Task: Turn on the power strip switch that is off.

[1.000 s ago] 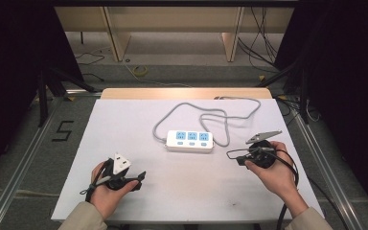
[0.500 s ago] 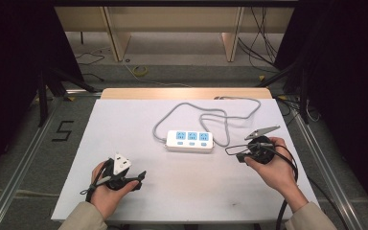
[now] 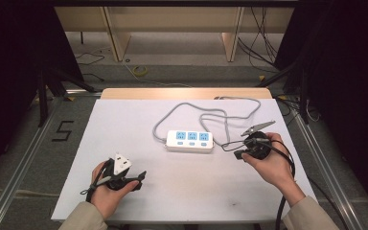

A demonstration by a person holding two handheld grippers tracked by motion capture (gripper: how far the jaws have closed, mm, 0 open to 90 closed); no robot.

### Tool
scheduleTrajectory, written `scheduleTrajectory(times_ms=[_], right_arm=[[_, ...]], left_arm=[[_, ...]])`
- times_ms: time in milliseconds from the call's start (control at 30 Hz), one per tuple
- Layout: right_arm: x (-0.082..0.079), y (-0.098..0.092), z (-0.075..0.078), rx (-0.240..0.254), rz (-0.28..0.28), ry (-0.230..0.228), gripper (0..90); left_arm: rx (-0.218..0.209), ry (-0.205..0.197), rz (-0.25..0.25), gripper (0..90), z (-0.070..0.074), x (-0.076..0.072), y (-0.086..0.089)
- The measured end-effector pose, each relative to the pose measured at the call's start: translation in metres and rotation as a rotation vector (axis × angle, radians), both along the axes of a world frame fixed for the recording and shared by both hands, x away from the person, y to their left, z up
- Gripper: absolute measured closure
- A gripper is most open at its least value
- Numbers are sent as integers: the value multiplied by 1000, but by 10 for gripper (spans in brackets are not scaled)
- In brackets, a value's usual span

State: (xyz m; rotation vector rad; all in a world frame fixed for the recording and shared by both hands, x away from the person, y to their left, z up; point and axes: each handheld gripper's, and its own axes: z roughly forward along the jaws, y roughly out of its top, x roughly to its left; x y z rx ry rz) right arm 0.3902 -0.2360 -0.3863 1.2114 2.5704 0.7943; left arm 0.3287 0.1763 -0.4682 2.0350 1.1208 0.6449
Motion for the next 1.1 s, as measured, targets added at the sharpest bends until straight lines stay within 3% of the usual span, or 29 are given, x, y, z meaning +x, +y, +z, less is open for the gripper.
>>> scheduleTrajectory(times_ms=[1100], right_arm=[[21, 12, 12, -36, 7, 38, 900]], left_arm=[[-1, 0, -3, 235, 0, 0, 0]])
